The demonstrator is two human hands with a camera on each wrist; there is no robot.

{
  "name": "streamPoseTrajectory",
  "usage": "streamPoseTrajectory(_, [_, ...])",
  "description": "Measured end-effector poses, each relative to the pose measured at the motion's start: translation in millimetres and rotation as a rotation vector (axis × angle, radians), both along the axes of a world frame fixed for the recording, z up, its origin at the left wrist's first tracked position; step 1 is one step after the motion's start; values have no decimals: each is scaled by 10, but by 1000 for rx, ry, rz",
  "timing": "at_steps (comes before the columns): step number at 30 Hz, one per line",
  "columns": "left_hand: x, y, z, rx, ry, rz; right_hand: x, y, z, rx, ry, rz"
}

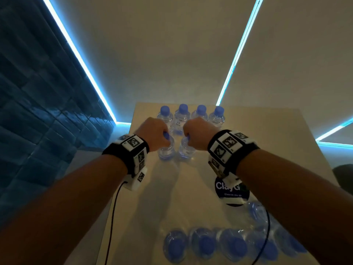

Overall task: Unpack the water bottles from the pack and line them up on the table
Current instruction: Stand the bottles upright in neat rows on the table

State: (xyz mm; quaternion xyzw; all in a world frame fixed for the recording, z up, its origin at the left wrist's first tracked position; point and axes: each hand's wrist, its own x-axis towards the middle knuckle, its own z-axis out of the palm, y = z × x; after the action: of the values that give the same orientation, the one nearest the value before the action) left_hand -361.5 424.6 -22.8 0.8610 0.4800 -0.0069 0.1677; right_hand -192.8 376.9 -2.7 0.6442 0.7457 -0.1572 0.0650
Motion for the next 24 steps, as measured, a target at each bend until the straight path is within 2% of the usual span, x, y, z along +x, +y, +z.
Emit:
streamPoseTrajectory(3, [92, 120, -10, 42, -46, 52, -27, 261, -79, 9, 31, -95])
streamPoseTrajectory(8, [185, 187, -68, 72, -112, 90, -47, 468, -109, 53, -17, -115])
streamPoseTrajectory(12, [151, 159, -29, 56, -139, 96, 20, 411, -97, 76, 39, -108])
streamPoseTrajectory(14, [59, 96, 65, 107, -157, 84, 84, 275, -45, 72, 102, -126])
streamPoseTrajectory(17, [-108, -219, 311, 244, -161, -33, 239, -87, 56, 175, 157, -101])
streamPoseTrajectory(19, [-229, -597, 422, 230, -202, -172, 364, -460, 137, 174, 224, -15])
streamPoseTrajectory(21, [-328, -1057, 528, 115, -191, -289, 438, -960, 265, 20, 253, 73])
streamPoseTrajectory(24, [-393, -1704, 510, -125, -27, -379, 347, -1725, 355, -190, 239, 251])
